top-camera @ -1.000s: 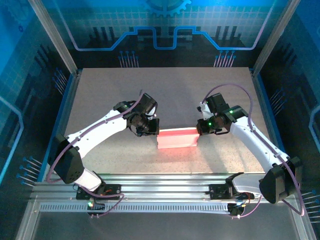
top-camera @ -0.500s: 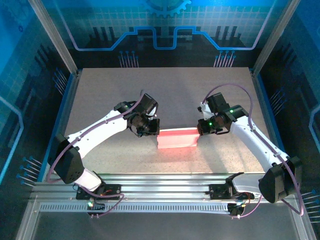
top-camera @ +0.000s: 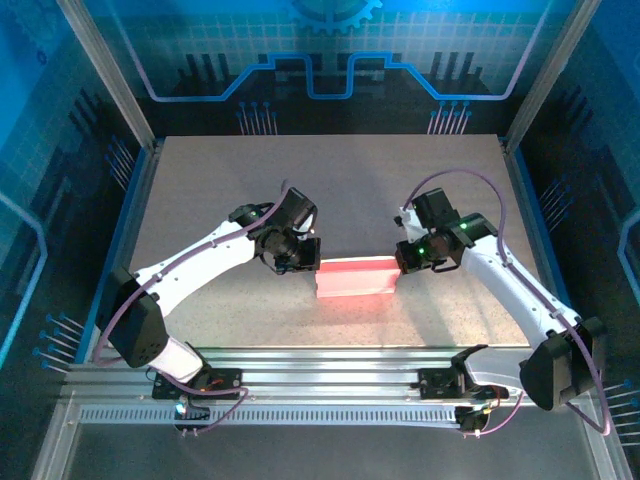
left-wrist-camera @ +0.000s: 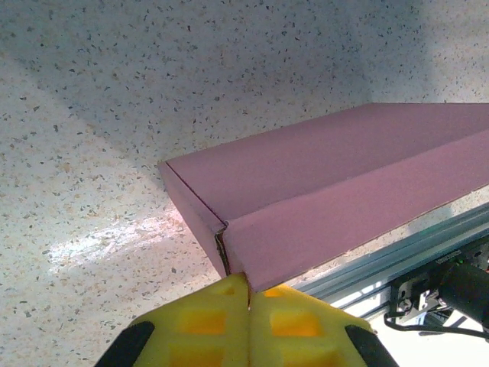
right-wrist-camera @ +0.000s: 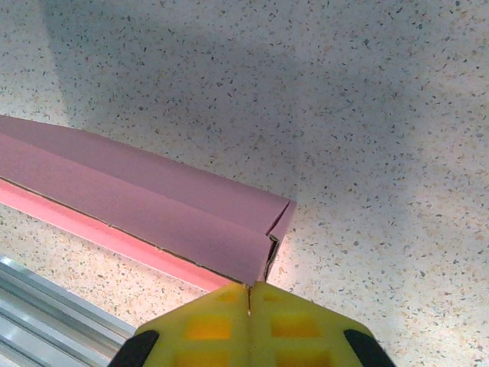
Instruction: Fold the paper box
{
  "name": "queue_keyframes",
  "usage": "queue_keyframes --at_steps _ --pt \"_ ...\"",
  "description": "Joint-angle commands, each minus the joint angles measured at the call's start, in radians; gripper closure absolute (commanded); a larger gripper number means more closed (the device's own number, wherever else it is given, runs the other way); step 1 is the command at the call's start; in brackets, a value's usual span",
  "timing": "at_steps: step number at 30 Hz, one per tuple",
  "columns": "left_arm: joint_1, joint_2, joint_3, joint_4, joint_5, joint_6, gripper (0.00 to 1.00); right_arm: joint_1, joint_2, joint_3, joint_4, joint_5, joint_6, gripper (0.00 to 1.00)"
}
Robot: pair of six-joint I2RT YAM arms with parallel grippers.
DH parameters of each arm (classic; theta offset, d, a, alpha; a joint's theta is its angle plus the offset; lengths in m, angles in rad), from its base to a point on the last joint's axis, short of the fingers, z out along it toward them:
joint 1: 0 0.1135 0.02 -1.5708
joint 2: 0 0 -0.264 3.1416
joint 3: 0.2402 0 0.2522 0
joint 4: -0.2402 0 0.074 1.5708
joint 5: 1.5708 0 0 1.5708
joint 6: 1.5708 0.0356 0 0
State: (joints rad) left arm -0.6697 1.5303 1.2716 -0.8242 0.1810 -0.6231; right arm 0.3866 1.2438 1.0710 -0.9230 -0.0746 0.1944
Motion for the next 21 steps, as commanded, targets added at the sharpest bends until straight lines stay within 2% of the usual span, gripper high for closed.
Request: queue_keyframes --at_steps 1,6,15,21 --pt "-0.011 0.018 -0.055 -0.022 0.034 -0.039 0.93 0.021 -0.009 -0.032 -0.016 -0.020 0.020 1.00" --pt "-0.011 0.014 -0.068 -0.004 0.044 -0.048 0.94 0.023 -0.012 -0.039 -0.013 -0.024 0.024 1.00" --pt "-0.010 0.013 -0.044 -0.121 -0.061 0.021 0.94 0.024 -0.014 -0.047 -0.011 0.010 0.018 1.00" --pt "-0.011 0.018 -0.045 -0.140 -0.081 0.030 0.94 0.031 -0.011 -0.052 -0.008 0.029 0.014 1.00"
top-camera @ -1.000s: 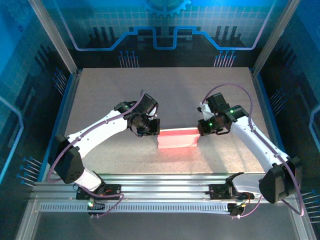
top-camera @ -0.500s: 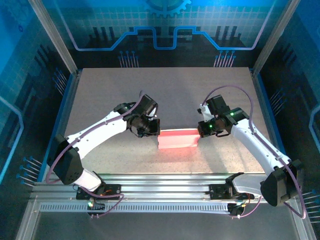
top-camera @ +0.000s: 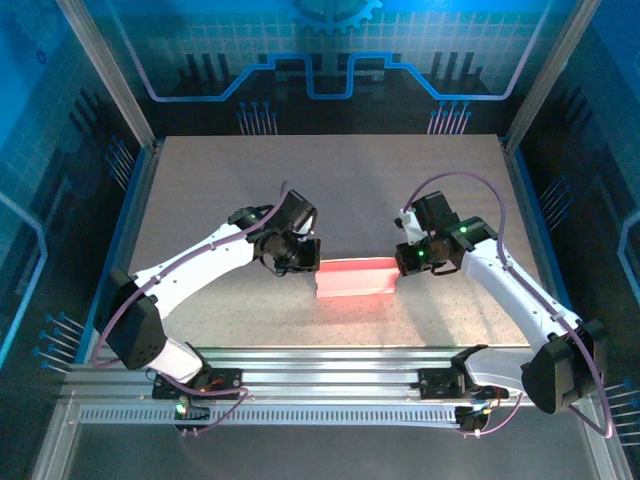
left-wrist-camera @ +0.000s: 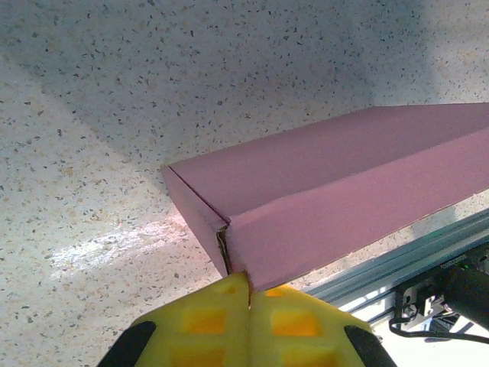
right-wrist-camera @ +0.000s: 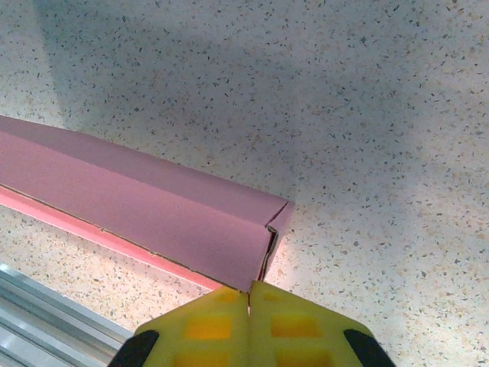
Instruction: Fold the paper box
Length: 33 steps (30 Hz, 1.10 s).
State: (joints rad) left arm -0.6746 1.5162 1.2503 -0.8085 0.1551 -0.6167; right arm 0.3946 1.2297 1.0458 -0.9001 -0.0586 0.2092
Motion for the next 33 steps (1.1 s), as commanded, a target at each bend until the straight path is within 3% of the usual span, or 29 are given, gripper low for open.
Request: queue_keyframes --at_steps 1,23,30,33 --pt "-0.008 0.033 -0.024 -0.156 -0.056 0.027 0.94 0.024 0.002 -0.028 -0.031 0.016 -0.002 1.00" --pt "-0.052 0.061 0.011 -0.245 -0.157 0.040 0.94 0.031 -0.028 -0.046 -0.021 0.054 0.007 1.00" --pt "-0.071 0.073 0.017 -0.246 -0.168 0.028 0.95 0.027 -0.057 -0.036 -0.010 0.016 0.036 0.96" --pt "-0.078 0.074 0.017 -0.241 -0.168 0.020 0.95 0.012 -0.079 -0.028 -0.003 -0.019 0.046 0.89"
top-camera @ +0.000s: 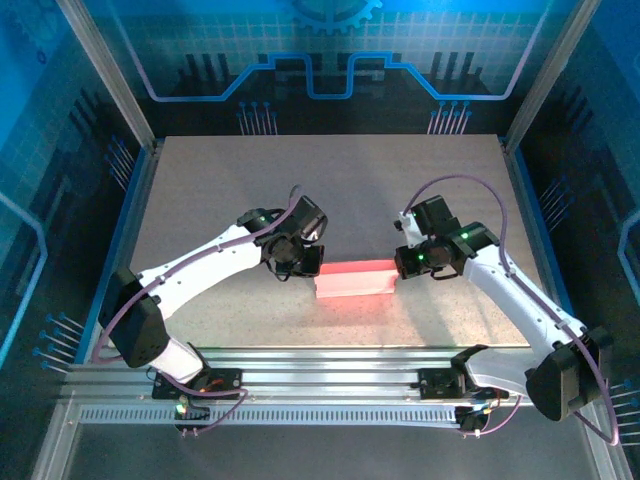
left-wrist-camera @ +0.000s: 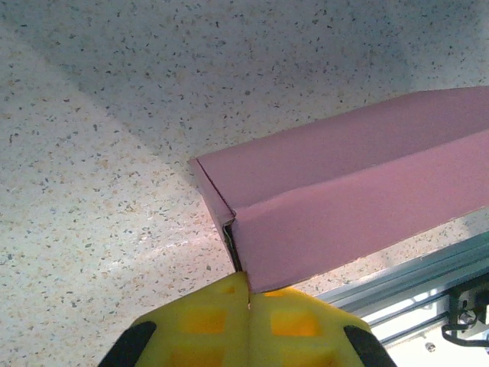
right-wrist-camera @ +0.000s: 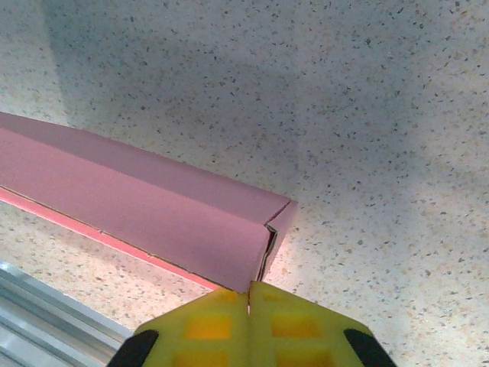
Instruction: Fold the paper box
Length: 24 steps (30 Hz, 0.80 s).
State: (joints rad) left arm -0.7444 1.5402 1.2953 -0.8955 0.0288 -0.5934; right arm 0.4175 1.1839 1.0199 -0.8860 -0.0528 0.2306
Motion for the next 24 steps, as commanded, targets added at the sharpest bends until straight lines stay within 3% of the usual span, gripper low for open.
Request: queue_keyframes --at_steps 1,8,12,14,20,24 --pt "-0.009 0.050 -0.026 -0.154 -0.042 -0.003 0.95 -0.019 -0.042 -0.001 -0.018 -0.037 0.026 0.86" --pt "-0.016 0.050 -0.018 -0.154 -0.041 -0.010 0.95 -0.093 -0.106 0.017 -0.027 -0.149 0.029 0.70" --pt "-0.024 0.050 -0.008 -0.151 -0.036 -0.016 0.95 -0.114 -0.115 0.013 0.005 -0.201 0.045 0.68" --pt "-0.026 0.049 -0.004 -0.150 -0.036 -0.018 0.95 -0.116 -0.107 0.013 0.033 -0.222 0.055 0.68" --pt "-0.036 0.061 0.014 -0.146 -0.032 -0.023 0.95 -0.111 -0.064 0.022 0.140 -0.279 0.109 0.84" --pt "-0.043 0.072 0.023 -0.142 -0.030 -0.026 0.94 -0.096 -0.026 0.013 0.206 -0.309 0.138 0.86"
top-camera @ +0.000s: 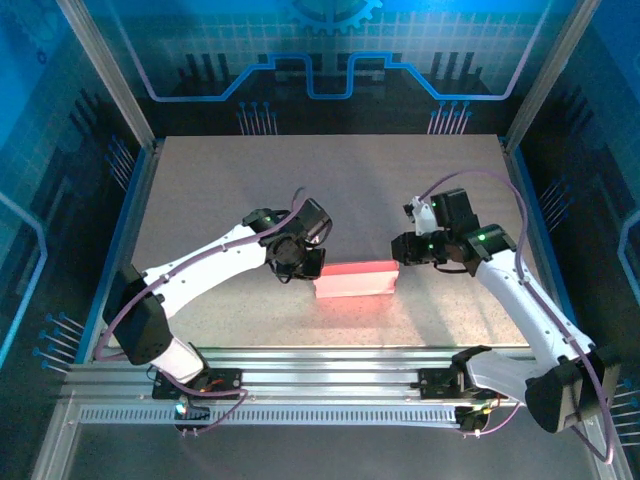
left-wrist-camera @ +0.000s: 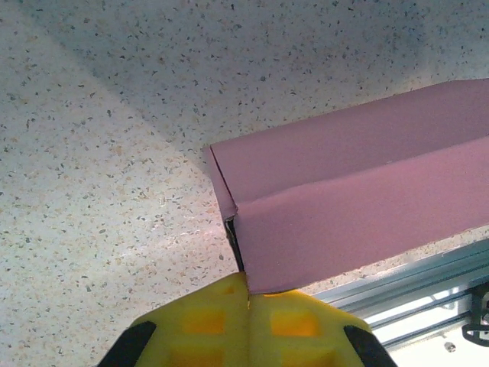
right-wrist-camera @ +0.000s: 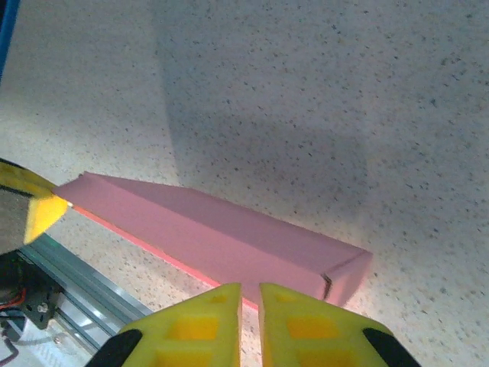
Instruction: Fold the paper box
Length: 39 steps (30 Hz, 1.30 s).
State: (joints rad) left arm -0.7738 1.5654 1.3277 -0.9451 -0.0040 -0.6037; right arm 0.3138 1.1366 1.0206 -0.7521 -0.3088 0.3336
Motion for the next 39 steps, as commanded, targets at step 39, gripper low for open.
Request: queue_keyframes --at_steps 39 --pt "0.157 -0.172 -0.094 0.215 0.456 0.017 0.77 0.067 -0.014 -0.263 0.272 -0.036 0.109 0.93"
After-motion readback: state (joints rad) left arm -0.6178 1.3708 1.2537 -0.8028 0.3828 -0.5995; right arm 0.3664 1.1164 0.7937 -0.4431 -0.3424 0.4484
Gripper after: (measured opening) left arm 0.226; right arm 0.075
